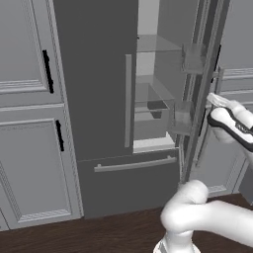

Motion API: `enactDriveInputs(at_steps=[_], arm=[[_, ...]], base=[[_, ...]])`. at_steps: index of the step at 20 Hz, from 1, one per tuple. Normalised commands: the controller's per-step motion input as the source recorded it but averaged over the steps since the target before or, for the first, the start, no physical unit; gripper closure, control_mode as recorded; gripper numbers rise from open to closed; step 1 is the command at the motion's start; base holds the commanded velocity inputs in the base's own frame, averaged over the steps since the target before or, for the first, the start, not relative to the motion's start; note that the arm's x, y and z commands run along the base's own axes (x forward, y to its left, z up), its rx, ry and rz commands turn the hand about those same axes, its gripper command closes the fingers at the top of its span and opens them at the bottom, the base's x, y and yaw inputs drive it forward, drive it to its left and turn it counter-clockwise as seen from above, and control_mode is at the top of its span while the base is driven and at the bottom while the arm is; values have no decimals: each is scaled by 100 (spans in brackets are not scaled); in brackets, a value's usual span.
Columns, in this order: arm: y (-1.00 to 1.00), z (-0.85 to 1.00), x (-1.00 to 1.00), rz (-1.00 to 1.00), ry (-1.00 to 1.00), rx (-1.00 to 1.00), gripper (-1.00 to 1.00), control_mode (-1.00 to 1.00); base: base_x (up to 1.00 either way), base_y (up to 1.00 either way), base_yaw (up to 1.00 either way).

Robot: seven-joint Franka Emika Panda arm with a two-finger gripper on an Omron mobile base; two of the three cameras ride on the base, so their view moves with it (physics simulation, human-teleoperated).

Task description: Take the strawberry from the fridge and place it on top of the pancake, located on the dining counter.

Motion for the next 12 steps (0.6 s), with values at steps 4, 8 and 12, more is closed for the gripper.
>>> enactDriveInputs(at_steps=[4,8,12], arm=[[-100,-20,1,-24,-12,0,100,-100],[-100,-31,33,-27,0,2,100,-100],[-100,-34,74,-17,0,9,100,-100]], base=[[0,0,0],[0,0,0],[0,0,0]])
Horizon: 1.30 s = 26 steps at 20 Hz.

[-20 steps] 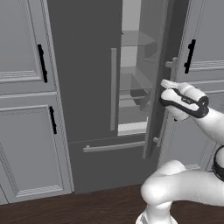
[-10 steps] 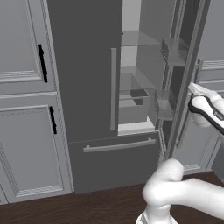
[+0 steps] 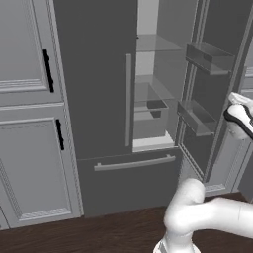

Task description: Take the strawberry from the fridge and place it on top of the pancake, located on the dining counter.

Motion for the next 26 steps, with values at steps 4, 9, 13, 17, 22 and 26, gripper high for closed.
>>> enactDriveInputs(at_steps=[4,9,13,17,22,26], arm=[[-93,10,-62,-2,-3,19,100,-100],[-61,47,-100,3,-12,21,100,-100],[-13,46,-100,8,-8,9,100,-100],[90,6,-100,11,3,-6,100,-100],[95,53,-95,17,41,-5,100,-100],[97,75,-78,15,64,-11,100,-100]], base=[[0,0,0],[0,0,0],[0,0,0],[0,0,0],[0,0,0],[0,0,0]])
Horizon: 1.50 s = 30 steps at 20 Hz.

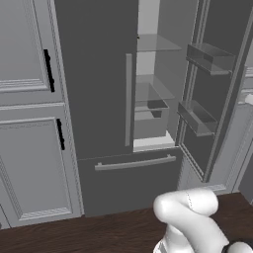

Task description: Take the strawberry from the fridge and place it on top of the pancake, located on the dining counter.

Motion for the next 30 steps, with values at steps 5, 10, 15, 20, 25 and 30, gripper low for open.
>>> enactDriveInputs(at_steps=[5,10,15,20,25,30], arm=[[100,42,-11,10,69,-7,100,-100],[100,7,0,13,55,-18,100,-100],[98,-21,6,11,12,-27,100,-100],[83,-58,33,0,-16,-1,100,-100],[85,-16,51,-2,2,7,-100,-100],[44,0,64,0,12,0,-100,-100]], base=[[0,0,0],[0,0,0],[0,0,0],[0,0,0],[0,0,0],[0,0,0]])
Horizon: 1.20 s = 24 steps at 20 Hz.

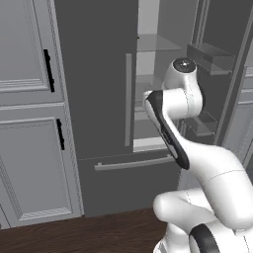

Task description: Take the strawberry from the fridge and place it on top of the pancake, located on the dining counter.

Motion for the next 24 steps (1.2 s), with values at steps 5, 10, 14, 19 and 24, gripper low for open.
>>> enactDriveInputs(at_steps=[5,10,14,19,24], arm=[[15,0,52,0,-5,-4,-100,-100],[15,0,64,0,-4,-1,-100,-100],[2,0,60,3,-6,0,-100,-100],[0,0,54,8,-7,1,-100,-100],[17,0,46,9,0,0,-100,-100]], base=[[0,0,0],[0,0,0],[0,0,0],[0,0,0],[0,0,0]])
